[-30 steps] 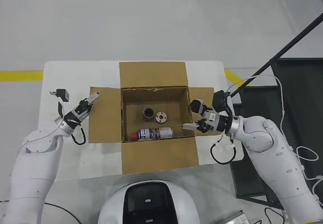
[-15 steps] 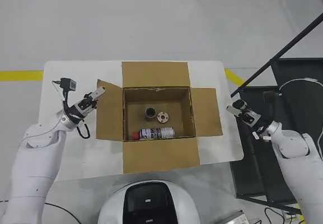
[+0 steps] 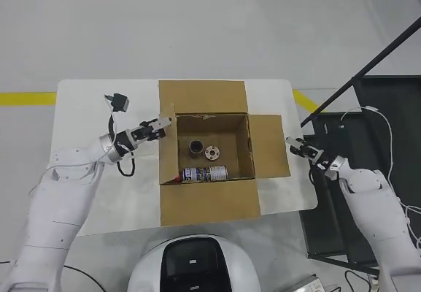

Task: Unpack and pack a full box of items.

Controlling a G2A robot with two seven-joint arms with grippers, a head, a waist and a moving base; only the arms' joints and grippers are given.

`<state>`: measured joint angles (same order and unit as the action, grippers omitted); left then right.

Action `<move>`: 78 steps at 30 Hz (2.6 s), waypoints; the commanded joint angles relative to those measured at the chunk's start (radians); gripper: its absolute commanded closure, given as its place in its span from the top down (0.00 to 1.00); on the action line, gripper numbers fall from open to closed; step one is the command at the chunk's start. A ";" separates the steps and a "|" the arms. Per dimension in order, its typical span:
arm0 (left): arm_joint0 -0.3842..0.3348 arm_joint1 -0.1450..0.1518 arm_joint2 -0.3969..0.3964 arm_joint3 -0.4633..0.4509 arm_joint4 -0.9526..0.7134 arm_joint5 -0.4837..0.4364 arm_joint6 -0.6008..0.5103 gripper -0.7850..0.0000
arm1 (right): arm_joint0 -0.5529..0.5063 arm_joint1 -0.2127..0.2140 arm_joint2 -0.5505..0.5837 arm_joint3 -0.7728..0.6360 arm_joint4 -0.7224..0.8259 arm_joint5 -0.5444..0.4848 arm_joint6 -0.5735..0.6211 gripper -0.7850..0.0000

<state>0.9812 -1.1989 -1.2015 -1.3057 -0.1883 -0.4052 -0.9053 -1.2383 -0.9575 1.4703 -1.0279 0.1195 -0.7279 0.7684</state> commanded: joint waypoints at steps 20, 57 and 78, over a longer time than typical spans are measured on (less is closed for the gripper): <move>-0.020 -0.005 0.079 0.035 0.308 -0.008 0.199 1.00 | -0.019 0.035 -0.126 -0.365 0.467 0.030 0.354 1.00; -0.205 0.000 -0.001 0.206 0.115 -0.017 0.171 1.00 | -0.140 0.083 -0.068 -0.419 0.157 -0.005 0.275 1.00; -0.295 -0.026 0.084 0.356 0.154 -0.049 0.169 1.00 | -0.163 0.083 -0.090 -0.342 0.181 0.023 0.300 1.00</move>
<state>0.6746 -1.2278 -1.1173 -0.9269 -0.0764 -0.4765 -0.7472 -1.4014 -0.8745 1.3799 -1.3704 0.3005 -0.7051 1.0681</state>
